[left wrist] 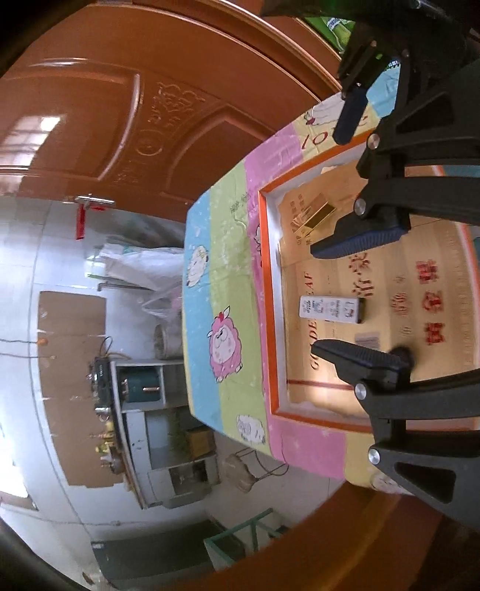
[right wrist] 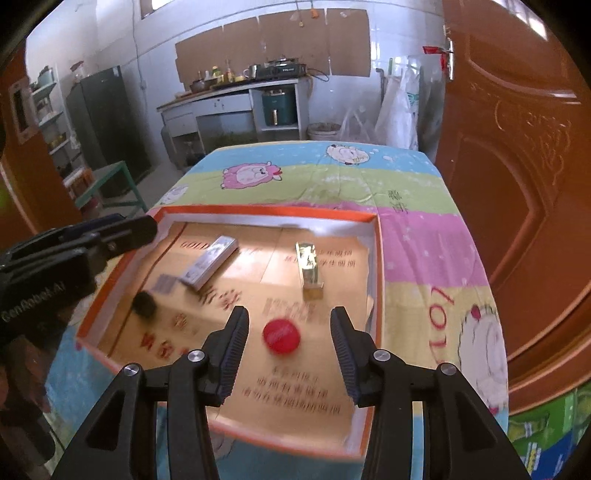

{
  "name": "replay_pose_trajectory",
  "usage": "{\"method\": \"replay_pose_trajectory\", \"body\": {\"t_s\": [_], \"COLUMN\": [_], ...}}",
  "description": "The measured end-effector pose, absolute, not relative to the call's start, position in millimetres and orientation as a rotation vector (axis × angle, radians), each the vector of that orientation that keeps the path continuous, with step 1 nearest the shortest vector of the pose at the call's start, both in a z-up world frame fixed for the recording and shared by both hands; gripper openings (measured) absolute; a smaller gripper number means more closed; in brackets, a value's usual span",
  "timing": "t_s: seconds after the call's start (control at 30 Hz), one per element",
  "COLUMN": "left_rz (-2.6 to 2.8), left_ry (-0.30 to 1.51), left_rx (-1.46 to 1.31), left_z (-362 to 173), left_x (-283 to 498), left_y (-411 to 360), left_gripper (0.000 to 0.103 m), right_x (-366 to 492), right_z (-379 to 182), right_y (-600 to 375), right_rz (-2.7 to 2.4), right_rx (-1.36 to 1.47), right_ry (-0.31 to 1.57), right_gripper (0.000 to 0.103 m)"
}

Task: Organize rigid objects
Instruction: 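Open both tools to drop the white box and gold tube into the lid, then move both tools back toward the orange caps on the cloth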

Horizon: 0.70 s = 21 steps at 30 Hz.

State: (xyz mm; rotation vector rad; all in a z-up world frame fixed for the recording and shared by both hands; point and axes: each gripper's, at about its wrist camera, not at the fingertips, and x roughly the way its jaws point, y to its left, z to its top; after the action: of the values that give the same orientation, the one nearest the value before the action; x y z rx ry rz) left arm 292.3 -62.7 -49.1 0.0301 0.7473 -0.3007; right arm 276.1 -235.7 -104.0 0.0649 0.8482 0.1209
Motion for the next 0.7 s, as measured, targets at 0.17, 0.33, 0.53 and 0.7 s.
{"method": "replay_pose_trajectory", "body": {"t_s": [0.17,0.33,0.53,0.7], "left_rz": [-0.273,-0.273,-0.276,-0.266], "left_ry": [0.712,0.704,0.688,0.687], "left_rx": [0.033,0.022,-0.010,-0.017], "left_z": [-40.4,-38.1,-32.9,-32.4], "left_x": [257.6,231.1,205.6,190.6], "left_y": [-49.5,-36.4,-22.1,-13.4], "left_gripper": [0.046,0.046,0.046,0.046], "right_x": [243.8,216.2,194.1,177.0], "right_z": [-98.9,-94.1,-86.4,-81.2], "right_y": [-227.7,-217.2,-207.6,-199.4], "right_rz": [0.111,0.109,0.107,0.111], "right_rx": [0.069,0.065,0.055,0.044], "right_ry": [0.837,0.831,0.816,0.803], "right_gripper": [0.048,0.048,0.048,0.048]}}
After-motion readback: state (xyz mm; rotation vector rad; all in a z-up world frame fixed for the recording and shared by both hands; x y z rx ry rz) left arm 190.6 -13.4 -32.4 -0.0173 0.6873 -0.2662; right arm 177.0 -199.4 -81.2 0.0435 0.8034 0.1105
